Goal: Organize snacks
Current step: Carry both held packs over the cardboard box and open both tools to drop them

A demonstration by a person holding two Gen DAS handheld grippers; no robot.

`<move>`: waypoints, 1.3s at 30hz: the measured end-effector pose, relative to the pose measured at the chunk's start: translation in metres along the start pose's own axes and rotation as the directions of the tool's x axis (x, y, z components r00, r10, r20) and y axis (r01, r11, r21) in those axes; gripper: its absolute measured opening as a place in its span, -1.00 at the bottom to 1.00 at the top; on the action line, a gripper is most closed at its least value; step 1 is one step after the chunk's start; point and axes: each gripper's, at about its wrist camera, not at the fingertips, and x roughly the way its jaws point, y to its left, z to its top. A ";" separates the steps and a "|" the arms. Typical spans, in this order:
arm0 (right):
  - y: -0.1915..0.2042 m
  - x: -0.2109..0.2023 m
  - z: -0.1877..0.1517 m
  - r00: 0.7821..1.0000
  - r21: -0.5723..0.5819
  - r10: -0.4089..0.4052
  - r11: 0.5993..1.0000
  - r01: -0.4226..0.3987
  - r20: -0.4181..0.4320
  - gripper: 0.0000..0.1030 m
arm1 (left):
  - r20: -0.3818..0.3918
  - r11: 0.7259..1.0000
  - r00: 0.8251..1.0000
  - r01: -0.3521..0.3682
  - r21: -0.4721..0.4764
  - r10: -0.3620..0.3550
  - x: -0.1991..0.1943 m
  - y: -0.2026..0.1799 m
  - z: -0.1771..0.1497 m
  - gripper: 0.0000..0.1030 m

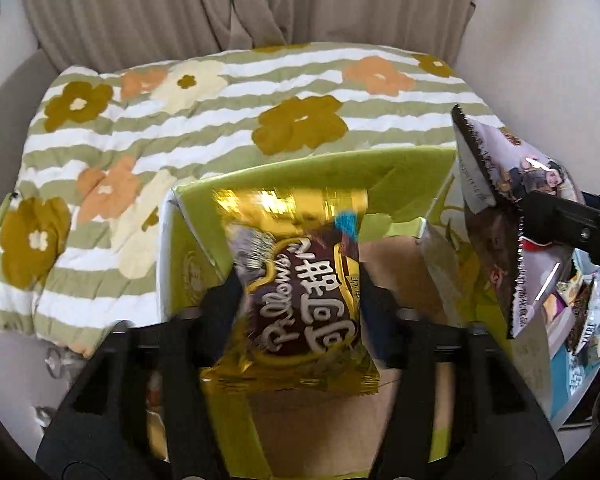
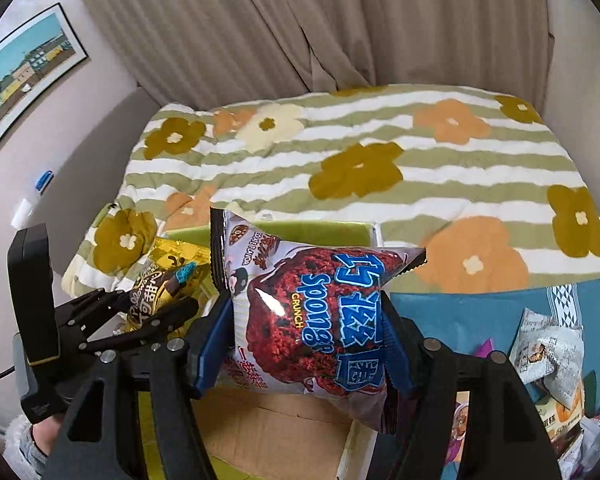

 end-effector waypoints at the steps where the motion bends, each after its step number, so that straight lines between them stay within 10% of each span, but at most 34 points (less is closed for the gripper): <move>1: -0.001 0.001 0.000 1.000 0.005 -0.002 1.000 0.002 0.001 0.23 | 0.012 1.000 1.000 -0.018 0.001 0.018 -0.001 0.001 0.000 1.00; 22: 0.033 0.039 0.016 0.999 -0.155 0.019 0.988 -0.026 -0.047 0.24 | 0.039 0.986 0.996 -0.076 -0.150 0.083 -0.060 0.031 -0.057 0.99; 26: 0.033 0.047 0.014 0.999 -0.161 0.017 0.987 -0.022 -0.037 1.00 | 0.037 0.983 0.995 -0.088 -0.162 0.095 -0.065 0.036 -0.063 0.99; 39: 0.032 0.004 -0.007 1.000 -0.144 -0.020 0.989 0.022 0.019 1.00 | 0.072 0.989 0.995 -0.054 -0.137 0.064 -0.082 0.026 -0.070 0.99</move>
